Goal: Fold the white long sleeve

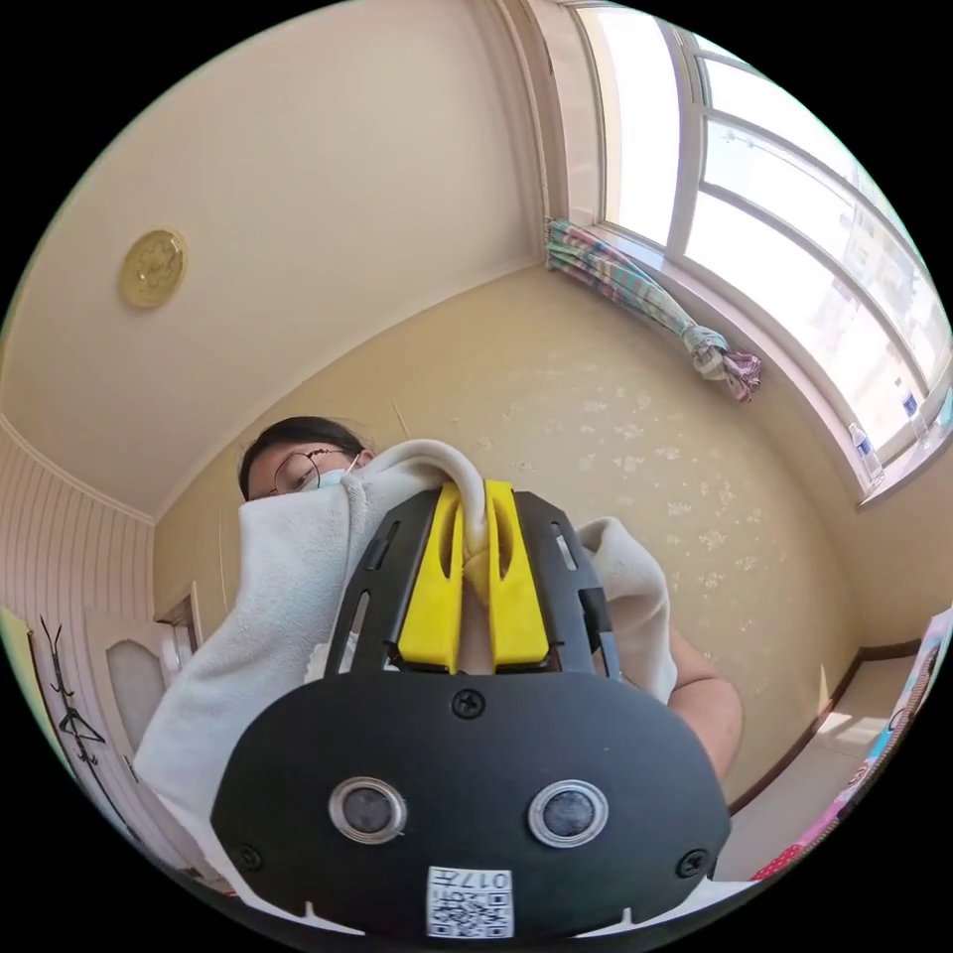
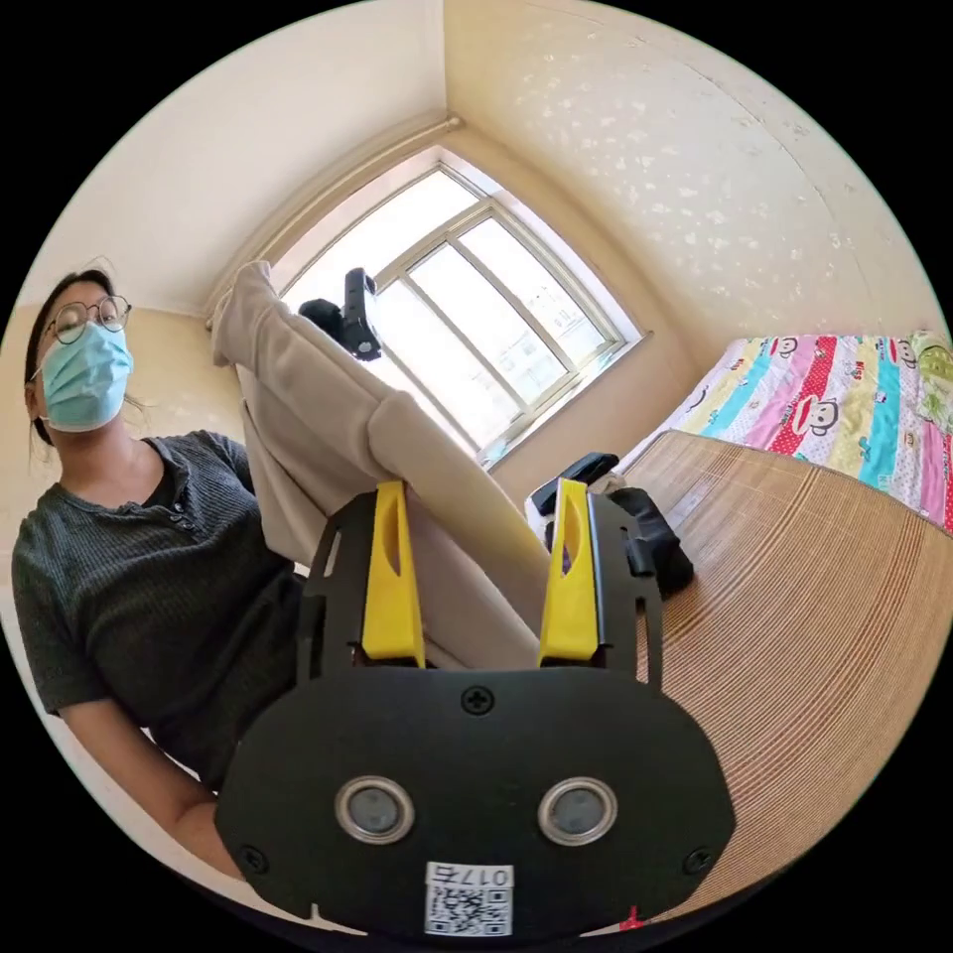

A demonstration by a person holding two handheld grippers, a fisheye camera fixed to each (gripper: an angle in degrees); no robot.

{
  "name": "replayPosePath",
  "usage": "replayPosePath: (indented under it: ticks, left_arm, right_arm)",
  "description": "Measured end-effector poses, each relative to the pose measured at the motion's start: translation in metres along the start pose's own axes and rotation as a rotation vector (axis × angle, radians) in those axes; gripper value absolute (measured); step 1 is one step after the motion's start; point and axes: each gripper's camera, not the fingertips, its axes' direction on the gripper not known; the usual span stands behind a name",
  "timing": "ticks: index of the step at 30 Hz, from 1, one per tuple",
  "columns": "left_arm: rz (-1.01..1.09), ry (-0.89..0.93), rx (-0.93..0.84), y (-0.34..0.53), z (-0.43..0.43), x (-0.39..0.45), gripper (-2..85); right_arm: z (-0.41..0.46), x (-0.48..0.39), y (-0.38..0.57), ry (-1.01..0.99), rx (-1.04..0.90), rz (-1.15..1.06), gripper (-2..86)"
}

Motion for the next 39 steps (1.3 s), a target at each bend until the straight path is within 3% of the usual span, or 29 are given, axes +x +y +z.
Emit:
replayPosePath:
  ticks: [2, 7, 11, 15, 20, 22, 28, 34, 39]
  left_arm:
    - [-0.016, -0.026, -0.025, 0.000, 0.012, -0.003, 3.7]
    - [-0.162, -0.246, -0.134, -0.007, 0.021, -0.002, 3.8]
    - [-0.230, -0.742, -0.257, -0.032, 0.014, 0.038, 4.0]
    - [-0.420, -1.217, -0.381, -0.045, 0.009, 0.058, 3.6]
    - [-0.666, -1.583, -0.714, -0.009, 0.022, 0.027, 1.3]
    - [-0.709, -1.606, -0.783, 0.017, 0.025, 0.014, 0.4]
    - [-0.540, -1.570, -0.582, 0.041, 0.047, 0.002, 0.1]
    - [-0.319, -1.752, -0.632, -0.009, 0.091, -0.048, 0.9]
    - [-0.324, -2.076, -0.681, -0.033, 0.060, -0.104, 2.1]
  right_arm:
    - [-0.004, 0.002, -0.003, -0.167, -0.030, -0.077, 5.2]
    - [-0.063, -0.018, -0.011, 0.058, 0.058, -0.033, 4.3]
    - [-0.141, -0.065, -0.022, 0.256, 0.207, -0.105, 3.9]
    - [-0.173, -0.111, -0.036, 0.403, 0.214, -0.221, 3.6]
    - [-0.184, -0.132, -0.037, 0.535, 0.175, -0.220, 3.7]
    - [-0.193, -0.128, -0.025, 0.527, 0.200, -0.200, 3.7]
    - [-0.225, -0.142, -0.003, 0.459, 0.318, -0.196, 3.8]
    - [-0.249, -0.178, -0.047, 0.547, 0.421, -0.245, 3.8]
    - [-0.258, -0.111, -0.103, 0.690, 0.389, -0.040, 3.9]
